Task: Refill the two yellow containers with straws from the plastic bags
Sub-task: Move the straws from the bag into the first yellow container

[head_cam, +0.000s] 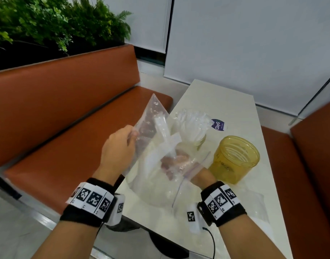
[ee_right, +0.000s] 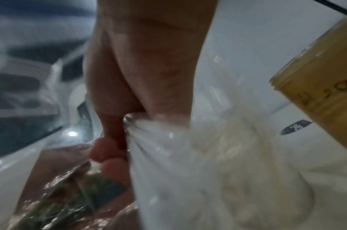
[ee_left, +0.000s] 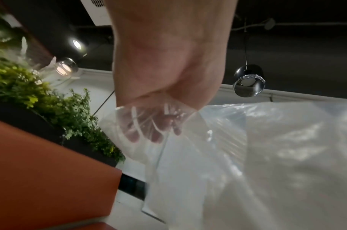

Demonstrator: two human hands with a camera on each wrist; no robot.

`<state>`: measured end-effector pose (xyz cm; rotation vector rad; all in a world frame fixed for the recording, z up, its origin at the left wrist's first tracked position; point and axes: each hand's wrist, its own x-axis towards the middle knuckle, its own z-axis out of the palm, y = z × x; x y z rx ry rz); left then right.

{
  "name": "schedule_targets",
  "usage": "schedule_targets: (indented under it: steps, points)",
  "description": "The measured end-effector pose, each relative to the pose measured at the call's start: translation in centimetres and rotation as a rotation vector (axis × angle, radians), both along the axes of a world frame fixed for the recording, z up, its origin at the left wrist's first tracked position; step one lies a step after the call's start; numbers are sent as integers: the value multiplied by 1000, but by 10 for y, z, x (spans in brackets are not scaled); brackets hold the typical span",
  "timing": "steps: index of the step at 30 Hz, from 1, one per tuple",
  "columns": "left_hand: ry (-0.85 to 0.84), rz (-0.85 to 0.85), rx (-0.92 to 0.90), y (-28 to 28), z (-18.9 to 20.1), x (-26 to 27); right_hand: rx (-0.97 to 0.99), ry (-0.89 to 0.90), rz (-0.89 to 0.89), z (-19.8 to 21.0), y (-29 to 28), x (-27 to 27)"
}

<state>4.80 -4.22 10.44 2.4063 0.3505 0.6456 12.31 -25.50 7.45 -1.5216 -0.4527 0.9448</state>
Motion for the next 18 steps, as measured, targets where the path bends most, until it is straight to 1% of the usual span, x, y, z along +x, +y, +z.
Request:
schedule_targets:
  steps: [1,2,4,5,6,8,10,11,12,14,15,17,18]
  points:
    - [-2,43,18,5,5,-2,44,31,127,2,2,2]
    - [3,86,22,11,9,-2,28,-10,133,3,2,4]
    - [3,165,12,22,14,-4,-207,-238,-50,9,-9,3]
    - [6,203,9,28,15,-5,-275,-317,-116,10,-14,0]
    - [11,245,4,34,16,-6,-320,-370,-131,13,-23,-4]
    - [26,316,-23,46,14,-9,-400,-431,-126,9,-38,-2]
    - [45,373,-77,55,11,-14,-474,-460,-195,12,-52,6]
    - [53,398,-101,57,9,-16,-480,-454,-245,14,-60,11]
    - [64,412,-122,58,7,-18,-457,-450,-299,20,-66,12]
    - [102,392,-157,54,1,-20,-344,-456,-411,38,-71,14]
    - [135,368,-159,48,-3,-20,-275,-491,-468,49,-69,17]
    - [203,317,-138,34,-13,-17,-158,-631,-566,76,-58,23]
    - [238,288,-127,27,-19,-15,-63,-681,-614,91,-49,27]
